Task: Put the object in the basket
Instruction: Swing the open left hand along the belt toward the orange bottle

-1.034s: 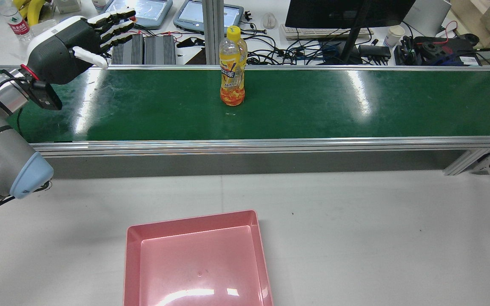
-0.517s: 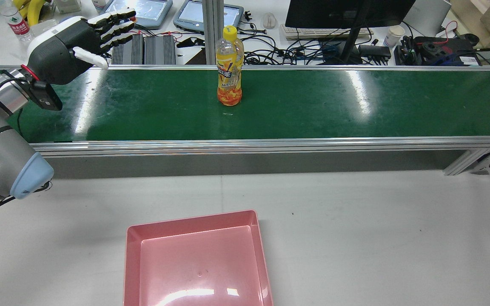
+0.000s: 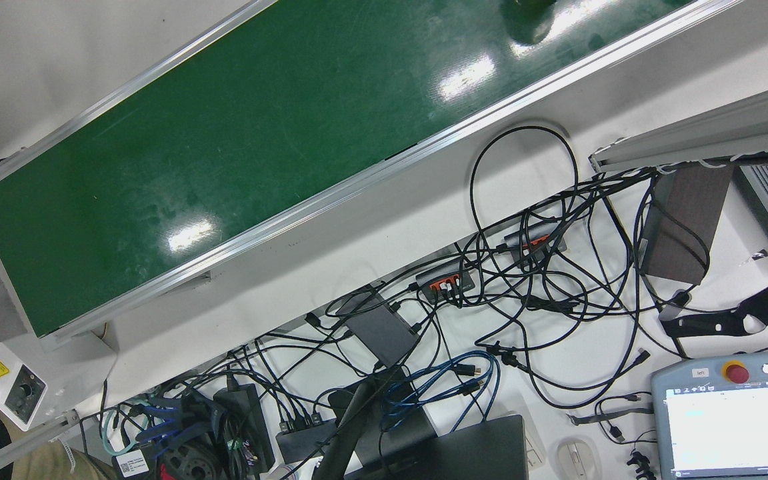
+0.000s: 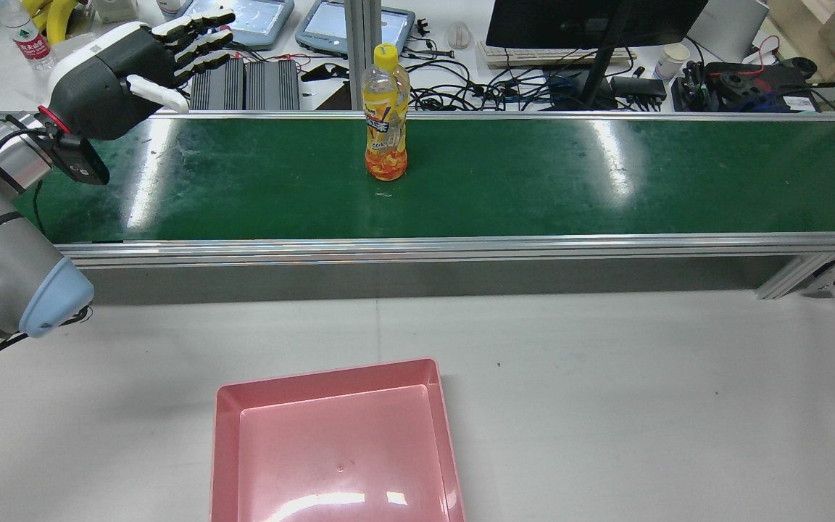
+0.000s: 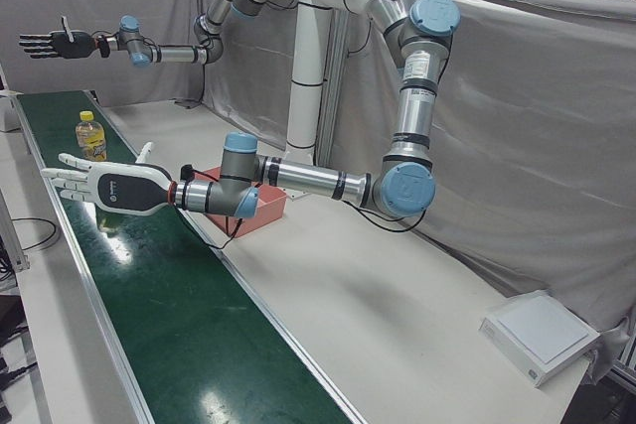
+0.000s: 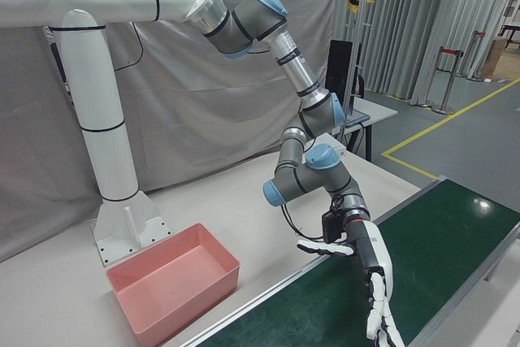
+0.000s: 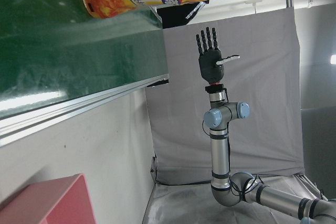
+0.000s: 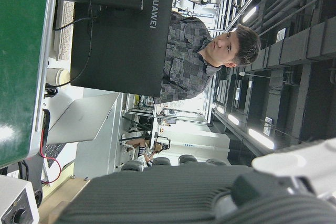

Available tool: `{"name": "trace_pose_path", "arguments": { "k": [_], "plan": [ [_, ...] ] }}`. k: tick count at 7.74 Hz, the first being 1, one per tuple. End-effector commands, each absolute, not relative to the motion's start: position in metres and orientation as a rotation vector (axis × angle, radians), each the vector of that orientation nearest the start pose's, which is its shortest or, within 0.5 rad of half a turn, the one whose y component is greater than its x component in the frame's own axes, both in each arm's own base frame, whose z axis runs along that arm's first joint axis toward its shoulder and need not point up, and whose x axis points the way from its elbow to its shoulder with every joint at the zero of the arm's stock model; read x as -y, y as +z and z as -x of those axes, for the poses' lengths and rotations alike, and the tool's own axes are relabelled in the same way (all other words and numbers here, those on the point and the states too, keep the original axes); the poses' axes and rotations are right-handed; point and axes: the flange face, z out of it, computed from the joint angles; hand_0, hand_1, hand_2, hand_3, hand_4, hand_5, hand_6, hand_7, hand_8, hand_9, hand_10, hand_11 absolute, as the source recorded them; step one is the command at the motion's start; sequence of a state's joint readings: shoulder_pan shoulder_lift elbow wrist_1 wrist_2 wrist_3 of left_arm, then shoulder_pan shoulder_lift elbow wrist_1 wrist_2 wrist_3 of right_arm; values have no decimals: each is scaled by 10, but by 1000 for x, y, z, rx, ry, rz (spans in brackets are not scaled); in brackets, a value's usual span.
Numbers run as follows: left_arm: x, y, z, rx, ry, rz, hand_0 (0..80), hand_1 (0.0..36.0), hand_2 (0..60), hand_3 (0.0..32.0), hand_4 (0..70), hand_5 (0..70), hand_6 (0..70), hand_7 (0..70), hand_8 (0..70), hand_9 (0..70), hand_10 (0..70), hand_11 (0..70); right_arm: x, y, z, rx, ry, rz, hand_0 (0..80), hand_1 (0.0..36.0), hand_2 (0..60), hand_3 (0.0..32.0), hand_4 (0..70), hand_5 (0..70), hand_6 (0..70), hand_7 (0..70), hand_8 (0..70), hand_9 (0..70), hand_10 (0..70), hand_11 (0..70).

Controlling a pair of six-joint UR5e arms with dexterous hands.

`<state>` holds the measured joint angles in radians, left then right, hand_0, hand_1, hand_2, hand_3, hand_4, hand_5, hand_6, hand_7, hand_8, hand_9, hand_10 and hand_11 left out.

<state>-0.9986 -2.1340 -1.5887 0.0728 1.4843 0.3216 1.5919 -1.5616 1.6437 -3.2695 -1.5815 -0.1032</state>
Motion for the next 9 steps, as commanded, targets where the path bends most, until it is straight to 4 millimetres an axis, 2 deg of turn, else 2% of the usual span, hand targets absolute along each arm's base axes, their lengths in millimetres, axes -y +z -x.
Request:
{"name": "trace_pose_path", "arguments": {
  "k": [1,2,4,6,7,9],
  "plan": [
    [660,317,-258,-2426,-1318,242,554,99,0,18,154,123,14,0,69,78,66,112,487,658,-143,-2217,-2315,125,0,0,0,0,0,0,0,0,0,0,0,0],
    [661,312,-257,-2422,-1323,239,551,94,0,28,145,116,8,0,68,78,63,107,487,658,-143,-2217,-2315,125,0,0,0,0,0,0,0,0,0,0,0,0],
    [650,315,-289,-2396,-1318,268,548,91,0,36,142,105,6,0,67,75,60,102,487,659,-143,-2215,-2317,125,0,0,0,0,0,0,0,0,0,0,0,0],
    [640,318,-315,-2426,-1300,254,524,69,0,44,134,84,1,0,66,75,53,89,487,658,-143,-2217,-2315,125,0,0,0,0,0,0,0,0,0,0,0,0],
    [639,319,-317,-2424,-1302,256,531,73,0,56,129,71,0,0,59,65,49,84,487,658,-143,-2215,-2317,125,0,0,0,0,0,0,0,0,0,0,0,0],
    [636,323,-331,-2417,-1269,219,525,63,0,50,128,78,0,0,66,76,50,84,487,658,-143,-2217,-2315,125,0,0,0,0,0,0,0,0,0,0,0,0]
  ]
}}
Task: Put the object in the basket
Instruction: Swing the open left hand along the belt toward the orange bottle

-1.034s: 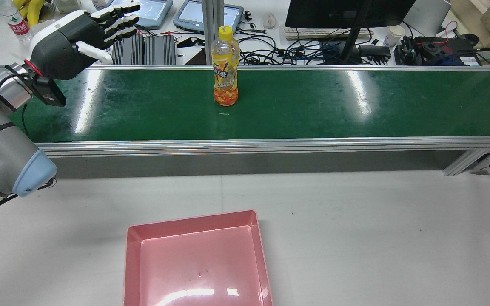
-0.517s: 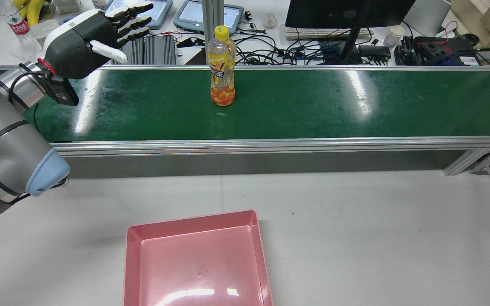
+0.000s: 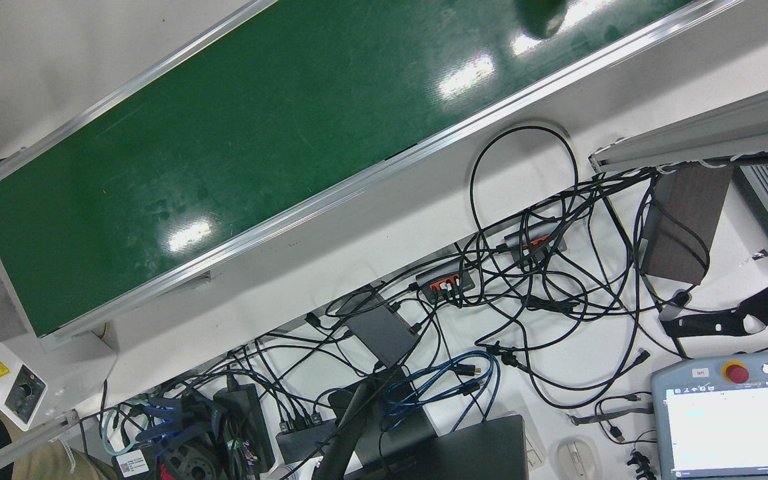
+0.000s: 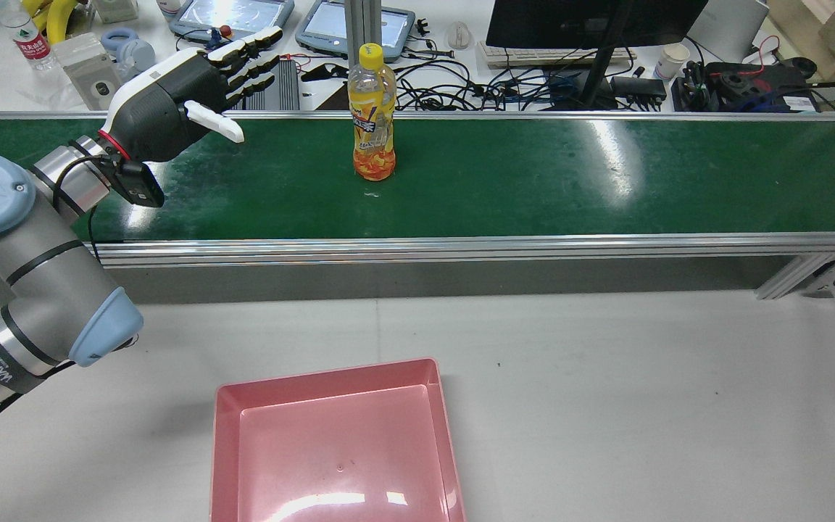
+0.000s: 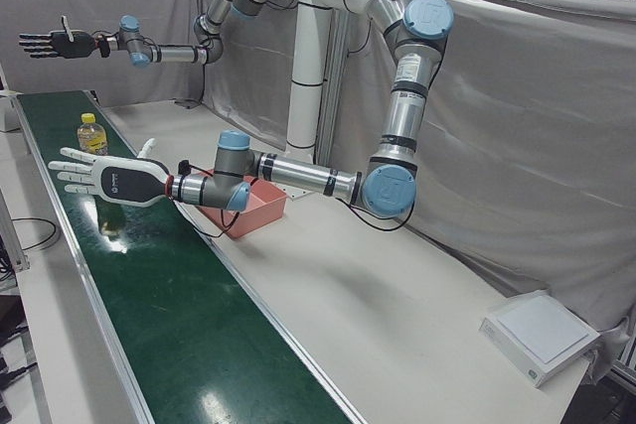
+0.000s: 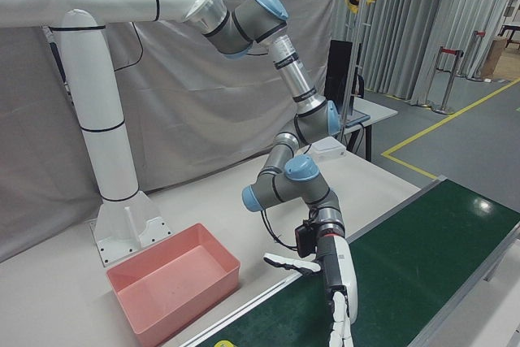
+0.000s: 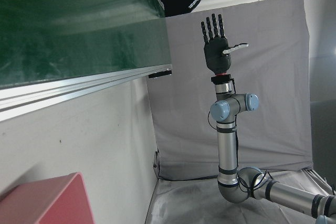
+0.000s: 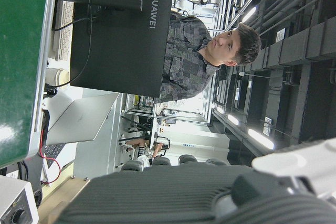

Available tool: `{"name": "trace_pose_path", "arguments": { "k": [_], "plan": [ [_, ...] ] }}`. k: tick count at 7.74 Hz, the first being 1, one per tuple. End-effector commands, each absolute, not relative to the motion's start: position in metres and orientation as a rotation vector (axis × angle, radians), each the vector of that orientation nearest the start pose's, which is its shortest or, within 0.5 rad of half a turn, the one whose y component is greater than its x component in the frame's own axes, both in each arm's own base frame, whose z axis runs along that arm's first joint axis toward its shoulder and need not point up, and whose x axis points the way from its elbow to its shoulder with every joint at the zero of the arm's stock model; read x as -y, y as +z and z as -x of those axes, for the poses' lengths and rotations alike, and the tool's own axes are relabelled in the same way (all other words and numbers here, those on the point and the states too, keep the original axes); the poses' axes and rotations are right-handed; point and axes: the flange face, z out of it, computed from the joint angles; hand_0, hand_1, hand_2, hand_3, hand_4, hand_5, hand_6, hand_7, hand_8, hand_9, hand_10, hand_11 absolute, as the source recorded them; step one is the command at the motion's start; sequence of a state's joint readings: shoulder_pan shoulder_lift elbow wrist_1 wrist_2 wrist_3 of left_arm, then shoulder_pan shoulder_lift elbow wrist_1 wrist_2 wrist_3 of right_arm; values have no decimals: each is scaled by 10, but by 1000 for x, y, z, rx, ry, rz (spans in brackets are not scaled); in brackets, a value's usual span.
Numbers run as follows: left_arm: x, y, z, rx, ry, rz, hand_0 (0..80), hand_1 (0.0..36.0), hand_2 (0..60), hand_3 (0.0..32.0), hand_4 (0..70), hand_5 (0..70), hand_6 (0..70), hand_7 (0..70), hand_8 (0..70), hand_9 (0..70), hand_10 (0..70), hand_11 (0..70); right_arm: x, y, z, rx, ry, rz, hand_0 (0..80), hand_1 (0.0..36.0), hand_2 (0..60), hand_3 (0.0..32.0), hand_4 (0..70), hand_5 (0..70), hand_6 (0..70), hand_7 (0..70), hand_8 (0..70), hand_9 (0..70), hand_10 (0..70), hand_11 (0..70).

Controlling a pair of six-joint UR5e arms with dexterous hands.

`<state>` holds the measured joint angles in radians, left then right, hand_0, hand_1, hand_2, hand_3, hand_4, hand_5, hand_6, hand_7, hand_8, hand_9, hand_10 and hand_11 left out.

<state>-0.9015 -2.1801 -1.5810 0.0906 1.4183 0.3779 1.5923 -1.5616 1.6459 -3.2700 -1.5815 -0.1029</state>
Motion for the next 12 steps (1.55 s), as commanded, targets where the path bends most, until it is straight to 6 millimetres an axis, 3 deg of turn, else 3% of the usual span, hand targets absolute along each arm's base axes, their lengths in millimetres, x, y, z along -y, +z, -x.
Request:
{"name": "trace_pose_path", "arguments": {
  "k": [1,4,5,6,8,12],
  "plan": [
    [637,326,-337,-2428,-1278,218,521,58,0,48,129,80,0,0,66,75,47,80,487,659,-143,-2215,-2317,125,0,0,0,0,0,0,0,0,0,0,0,0],
    [634,304,-351,-2433,-1275,232,529,70,0,42,139,93,3,0,68,77,49,83,487,659,-143,-2213,-2319,125,0,0,0,0,0,0,0,0,0,0,0,0],
    [634,294,-356,-2427,-1276,235,537,76,0,26,149,99,11,0,72,84,51,88,487,659,-143,-2213,-2319,125,0,0,0,0,0,0,0,0,0,0,0,0],
    [641,287,-370,-2424,-1274,247,539,89,0,14,155,106,17,0,76,88,54,92,486,660,-143,-2213,-2319,125,0,0,0,0,0,0,0,0,0,0,0,0],
    [666,269,-395,-2431,-1263,257,538,89,0,24,147,98,12,0,69,78,52,89,485,660,-143,-2213,-2319,125,0,0,0,0,0,0,0,0,0,0,0,0],
    [665,268,-396,-2431,-1261,262,539,82,0,14,152,111,17,0,73,85,55,93,485,660,-143,-2213,-2319,125,0,0,0,0,0,0,0,0,0,0,0,0]
  ]
}}
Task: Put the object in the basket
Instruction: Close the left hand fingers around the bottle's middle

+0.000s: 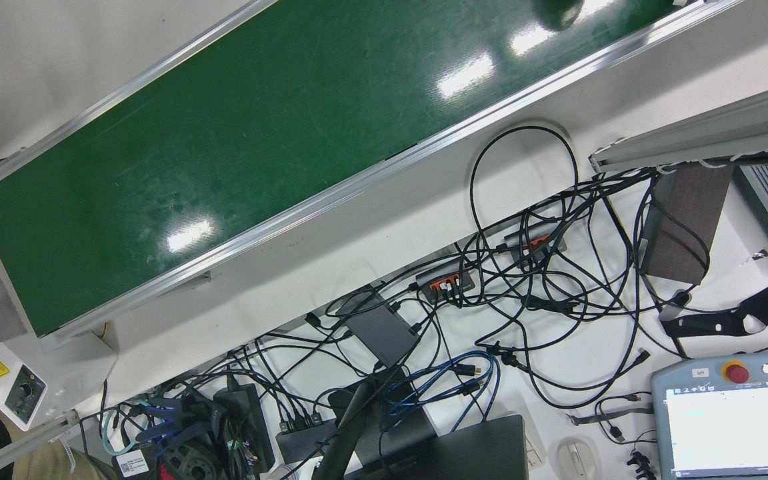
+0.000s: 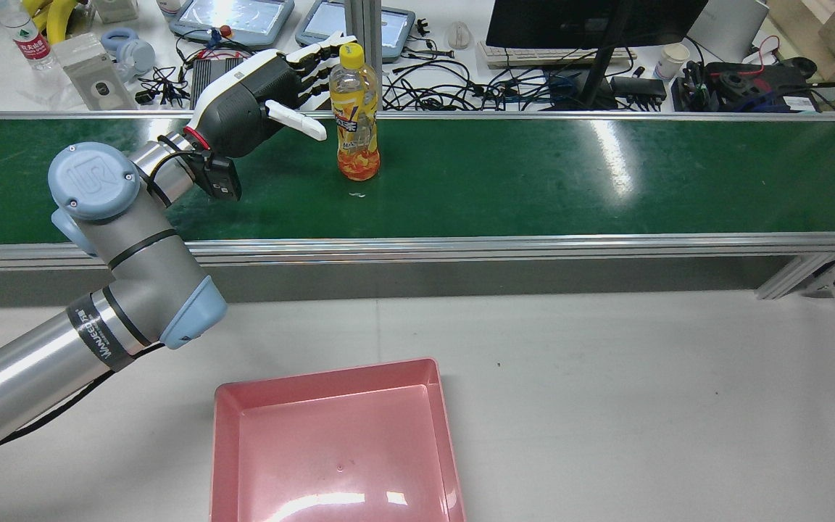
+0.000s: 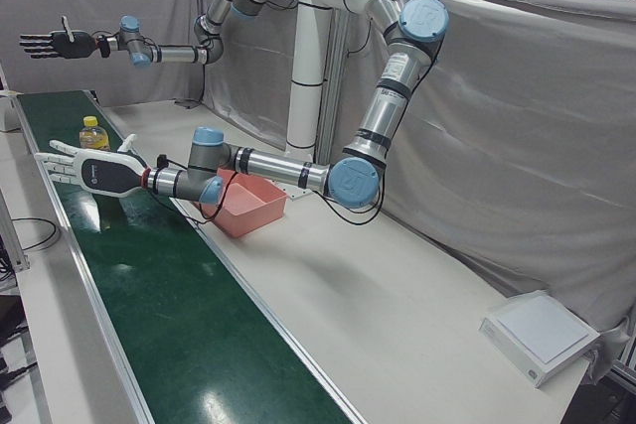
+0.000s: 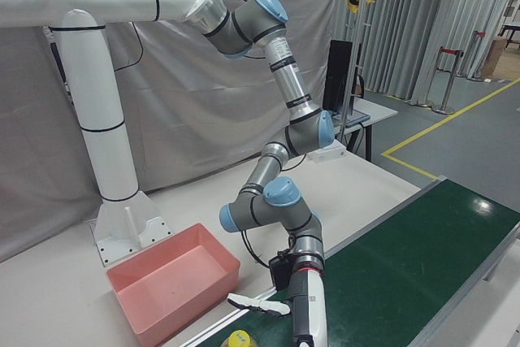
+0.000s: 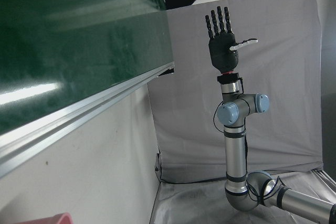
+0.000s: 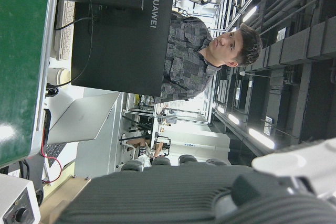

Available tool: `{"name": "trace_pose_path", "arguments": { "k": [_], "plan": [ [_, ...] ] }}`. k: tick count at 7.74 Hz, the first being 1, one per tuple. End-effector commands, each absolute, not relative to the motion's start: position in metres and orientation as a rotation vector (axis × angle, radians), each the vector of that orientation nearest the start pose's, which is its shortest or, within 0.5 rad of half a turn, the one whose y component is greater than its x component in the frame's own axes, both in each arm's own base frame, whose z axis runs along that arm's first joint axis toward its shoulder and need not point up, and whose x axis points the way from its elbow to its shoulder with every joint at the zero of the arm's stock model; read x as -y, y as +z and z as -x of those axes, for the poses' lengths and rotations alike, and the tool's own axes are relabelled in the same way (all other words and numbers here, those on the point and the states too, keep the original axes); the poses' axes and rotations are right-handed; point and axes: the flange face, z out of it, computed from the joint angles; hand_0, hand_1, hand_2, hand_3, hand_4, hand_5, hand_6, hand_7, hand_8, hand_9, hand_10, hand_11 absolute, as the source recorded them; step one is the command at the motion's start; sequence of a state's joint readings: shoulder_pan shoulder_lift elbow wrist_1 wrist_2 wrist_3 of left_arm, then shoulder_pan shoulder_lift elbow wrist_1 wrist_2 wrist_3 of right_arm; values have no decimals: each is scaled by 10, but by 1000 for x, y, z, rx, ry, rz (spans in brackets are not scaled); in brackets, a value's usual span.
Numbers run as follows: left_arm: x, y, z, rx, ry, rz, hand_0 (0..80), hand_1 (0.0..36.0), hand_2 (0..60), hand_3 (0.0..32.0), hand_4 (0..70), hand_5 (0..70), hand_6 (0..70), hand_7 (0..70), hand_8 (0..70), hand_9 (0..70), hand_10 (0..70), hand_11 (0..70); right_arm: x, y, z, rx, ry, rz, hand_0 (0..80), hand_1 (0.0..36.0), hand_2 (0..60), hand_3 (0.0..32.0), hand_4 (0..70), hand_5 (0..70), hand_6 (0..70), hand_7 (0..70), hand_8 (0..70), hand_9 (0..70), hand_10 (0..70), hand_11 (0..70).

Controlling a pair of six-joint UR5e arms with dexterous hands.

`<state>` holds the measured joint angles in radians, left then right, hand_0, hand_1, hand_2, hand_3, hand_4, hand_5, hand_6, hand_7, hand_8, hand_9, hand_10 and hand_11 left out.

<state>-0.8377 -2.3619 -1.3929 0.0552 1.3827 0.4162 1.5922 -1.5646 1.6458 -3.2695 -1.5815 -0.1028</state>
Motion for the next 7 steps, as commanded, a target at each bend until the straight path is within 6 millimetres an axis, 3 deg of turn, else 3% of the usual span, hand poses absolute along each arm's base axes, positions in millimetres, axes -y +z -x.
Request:
{"name": "trace_pose_path", "arguments": {
  "k": [1,2,6,7],
  "plan": [
    [665,268,-397,-2430,-1259,263,537,85,0,8,157,118,19,0,75,89,61,103,486,660,-142,-2214,-2319,124,0,0,0,0,0,0,0,0,0,0,0,0],
    [657,266,-411,-2419,-1246,291,544,92,0,6,160,126,21,0,77,92,62,104,486,660,-142,-2212,-2321,123,0,0,0,0,0,0,0,0,0,0,0,0],
    [655,245,-418,-2424,-1231,310,555,129,0,0,179,197,42,15,98,123,84,139,485,660,-143,-2213,-2319,125,0,0,0,0,0,0,0,0,0,0,0,0],
    [654,237,-416,-2380,-1274,302,562,190,108,0,211,417,94,92,163,212,183,285,485,661,-143,-2210,-2322,125,0,0,0,0,0,0,0,0,0,0,0,0]
  ]
}}
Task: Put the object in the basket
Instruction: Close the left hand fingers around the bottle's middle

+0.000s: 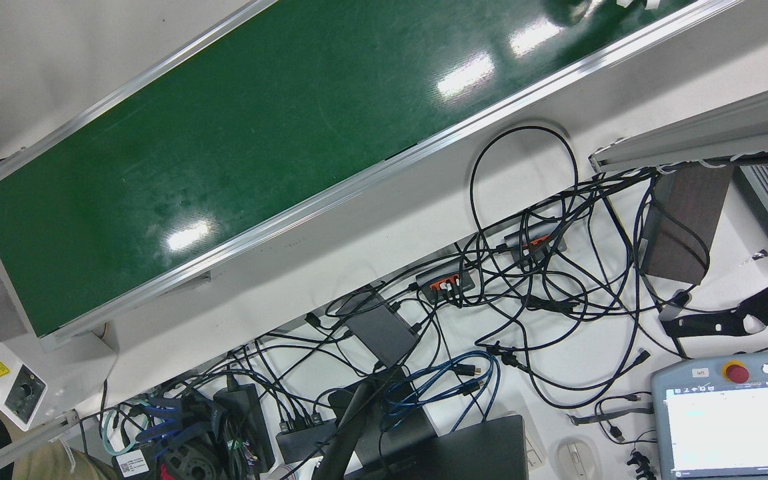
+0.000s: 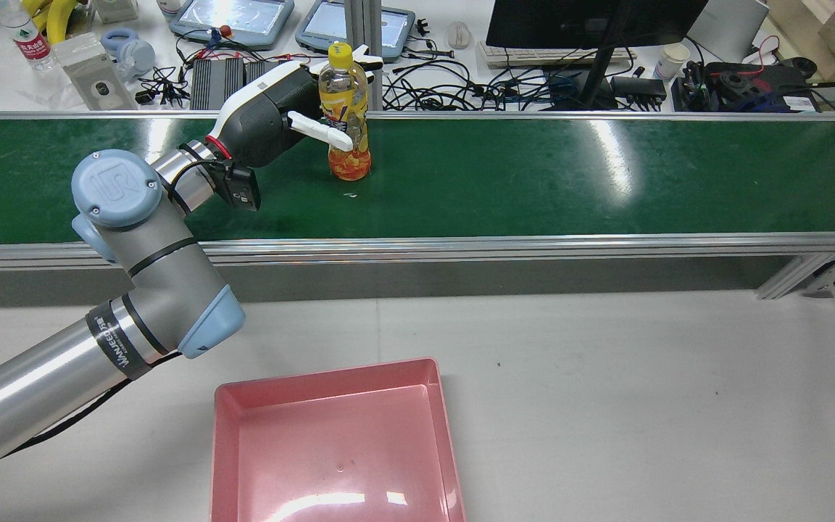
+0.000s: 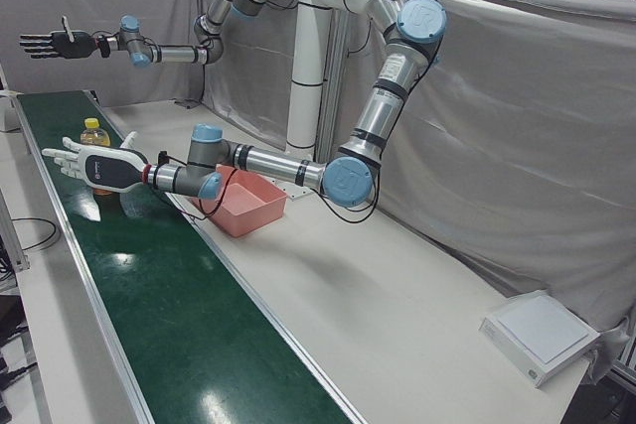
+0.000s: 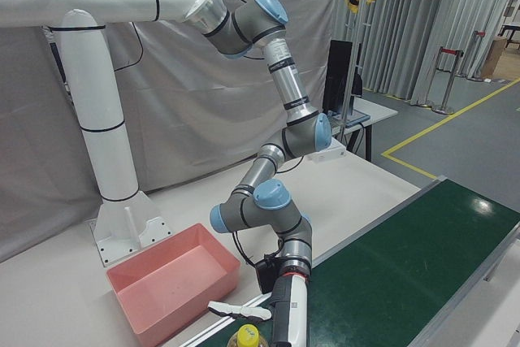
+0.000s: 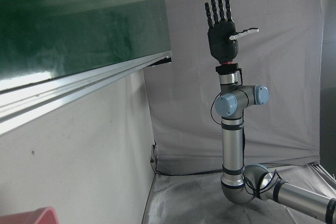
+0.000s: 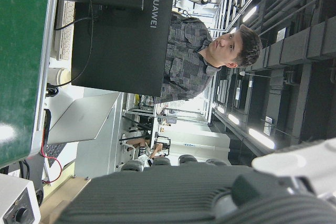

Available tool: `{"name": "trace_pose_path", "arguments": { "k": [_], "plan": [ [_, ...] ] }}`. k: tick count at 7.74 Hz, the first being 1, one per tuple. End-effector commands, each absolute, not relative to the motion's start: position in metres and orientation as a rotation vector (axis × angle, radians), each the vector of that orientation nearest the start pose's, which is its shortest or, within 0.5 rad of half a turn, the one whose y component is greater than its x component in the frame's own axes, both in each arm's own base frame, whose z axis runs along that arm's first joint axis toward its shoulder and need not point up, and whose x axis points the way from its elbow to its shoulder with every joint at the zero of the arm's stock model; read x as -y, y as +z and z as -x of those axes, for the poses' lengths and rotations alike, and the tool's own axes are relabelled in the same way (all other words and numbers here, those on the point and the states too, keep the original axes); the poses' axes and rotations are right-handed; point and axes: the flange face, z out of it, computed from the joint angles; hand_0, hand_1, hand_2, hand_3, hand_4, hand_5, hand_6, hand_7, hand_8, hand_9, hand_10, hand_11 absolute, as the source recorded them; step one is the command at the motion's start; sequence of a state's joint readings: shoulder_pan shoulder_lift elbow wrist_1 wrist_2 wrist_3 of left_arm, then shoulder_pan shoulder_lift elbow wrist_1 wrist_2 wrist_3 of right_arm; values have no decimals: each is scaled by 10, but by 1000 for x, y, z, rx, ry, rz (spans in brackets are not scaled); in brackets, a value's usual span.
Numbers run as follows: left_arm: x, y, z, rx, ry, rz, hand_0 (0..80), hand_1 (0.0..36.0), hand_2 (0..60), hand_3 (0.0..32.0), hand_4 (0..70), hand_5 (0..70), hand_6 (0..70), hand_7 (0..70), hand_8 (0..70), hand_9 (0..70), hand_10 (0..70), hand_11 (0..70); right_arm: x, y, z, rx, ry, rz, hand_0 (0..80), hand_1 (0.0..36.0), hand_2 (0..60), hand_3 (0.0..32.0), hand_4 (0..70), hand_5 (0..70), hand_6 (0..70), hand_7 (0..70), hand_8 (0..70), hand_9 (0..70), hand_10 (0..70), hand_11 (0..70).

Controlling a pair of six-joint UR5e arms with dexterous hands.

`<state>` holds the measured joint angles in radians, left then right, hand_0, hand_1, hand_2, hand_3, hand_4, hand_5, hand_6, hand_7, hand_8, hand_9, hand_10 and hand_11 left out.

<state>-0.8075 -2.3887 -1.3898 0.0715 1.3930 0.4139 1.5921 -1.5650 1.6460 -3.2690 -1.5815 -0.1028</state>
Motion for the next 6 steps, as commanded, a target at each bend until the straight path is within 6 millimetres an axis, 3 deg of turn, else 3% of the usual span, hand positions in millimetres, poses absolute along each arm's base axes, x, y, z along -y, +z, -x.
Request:
{"name": "trace_pose_path", "arguments": {
  "k": [1,2,3,5,6],
  "plan": [
    [653,224,-411,-2282,-1373,248,578,291,600,0,643,700,390,510,487,653,535,700,485,660,-143,-2213,-2319,125,0,0,0,0,0,0,0,0,0,0,0,0],
    [653,217,-401,-2296,-1418,219,589,344,600,0,700,700,616,700,684,700,699,700,485,660,-143,-2213,-2319,125,0,0,0,0,0,0,0,0,0,0,0,0],
    [648,211,-399,-2305,-1420,216,568,360,600,0,700,700,700,700,700,700,700,700,485,660,-143,-2213,-2319,125,0,0,0,0,0,0,0,0,0,0,0,0],
    [646,212,-398,-2313,-1422,238,526,360,600,0,700,700,655,700,700,700,700,700,485,660,-143,-2213,-2319,125,0,0,0,0,0,0,0,0,0,0,0,0],
    [639,203,-395,-2340,-1406,268,517,360,600,0,700,700,634,700,700,700,700,700,485,660,-143,-2211,-2320,125,0,0,0,0,0,0,0,0,0,0,0,0]
  ]
}}
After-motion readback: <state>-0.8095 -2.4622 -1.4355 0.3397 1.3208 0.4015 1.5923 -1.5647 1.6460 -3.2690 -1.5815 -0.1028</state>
